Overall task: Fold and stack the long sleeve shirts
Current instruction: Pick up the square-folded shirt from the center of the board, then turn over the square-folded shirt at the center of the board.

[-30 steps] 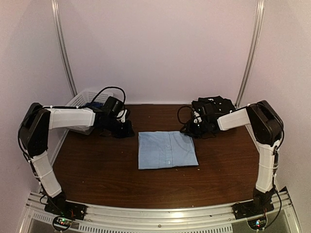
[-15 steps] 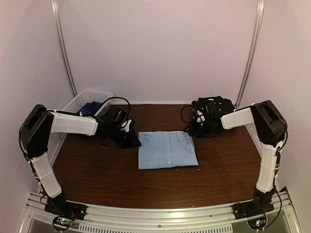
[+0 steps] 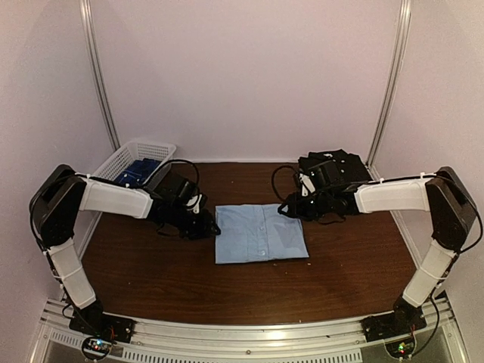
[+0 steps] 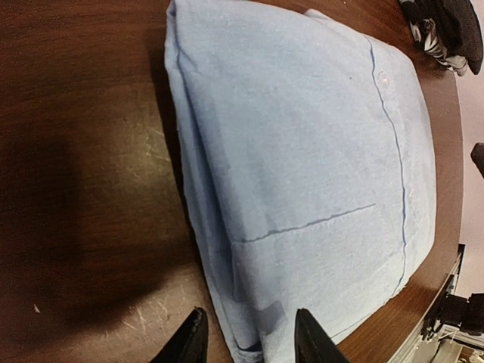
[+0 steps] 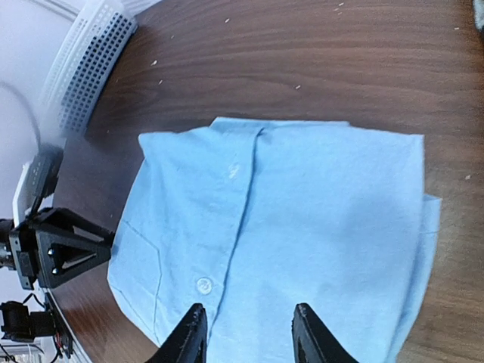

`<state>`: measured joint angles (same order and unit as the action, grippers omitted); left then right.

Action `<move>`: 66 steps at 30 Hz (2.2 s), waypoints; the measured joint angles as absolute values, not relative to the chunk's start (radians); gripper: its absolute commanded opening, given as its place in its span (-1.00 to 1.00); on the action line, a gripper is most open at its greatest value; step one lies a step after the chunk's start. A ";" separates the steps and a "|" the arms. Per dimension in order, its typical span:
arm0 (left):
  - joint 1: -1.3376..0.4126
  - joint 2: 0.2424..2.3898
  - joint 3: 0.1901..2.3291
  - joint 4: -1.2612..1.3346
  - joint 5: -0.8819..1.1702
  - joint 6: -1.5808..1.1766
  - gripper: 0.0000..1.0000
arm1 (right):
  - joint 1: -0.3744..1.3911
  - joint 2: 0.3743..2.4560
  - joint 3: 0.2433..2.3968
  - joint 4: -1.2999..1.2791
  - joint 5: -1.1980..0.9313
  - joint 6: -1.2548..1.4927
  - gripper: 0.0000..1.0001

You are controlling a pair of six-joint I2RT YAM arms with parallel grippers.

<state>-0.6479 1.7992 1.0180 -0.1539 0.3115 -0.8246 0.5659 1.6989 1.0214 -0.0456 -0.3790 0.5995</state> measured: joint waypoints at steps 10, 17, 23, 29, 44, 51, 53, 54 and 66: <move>-0.649 1.868 1.028 -0.130 0.311 -0.825 -0.17 | 0.702 1.699 1.022 -0.066 -0.339 0.601 -0.20; -0.661 1.932 1.102 -0.135 0.299 -0.822 -0.37 | 0.725 1.699 1.022 -0.068 -0.303 0.601 -0.20; -0.669 1.953 1.119 -0.135 0.296 -0.847 -0.82 | 0.734 1.699 1.006 -0.068 -0.279 0.601 -0.18; -0.671 1.961 1.123 -0.138 0.306 -0.863 -1.00 | 0.735 1.698 1.001 -0.078 -0.258 0.598 -0.18; -0.580 1.708 1.025 -0.412 0.290 -0.706 -1.00 | 0.750 1.676 1.010 -0.146 -0.210 0.574 -0.25; -0.517 1.591 1.018 -0.547 0.263 -0.623 -1.00 | 0.804 1.735 1.102 -0.152 -0.212 0.584 -0.47; -0.512 1.579 1.026 -0.586 0.254 -0.601 -1.00 | 0.821 1.774 1.139 -0.146 -0.213 0.591 -0.53; -0.509 1.576 1.034 -0.606 0.250 -0.591 -1.00 | 0.830 1.796 1.157 -0.144 -0.215 0.596 -0.57; -0.473 1.556 1.137 -0.736 0.227 -0.507 -1.00 | 0.893 2.035 1.293 -0.150 -0.212 0.634 -0.68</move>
<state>-0.4732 1.5558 1.1370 -0.7361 0.2268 -0.5068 0.8932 2.0354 1.2934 -0.1497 -0.2115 0.6338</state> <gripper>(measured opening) 0.031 0.163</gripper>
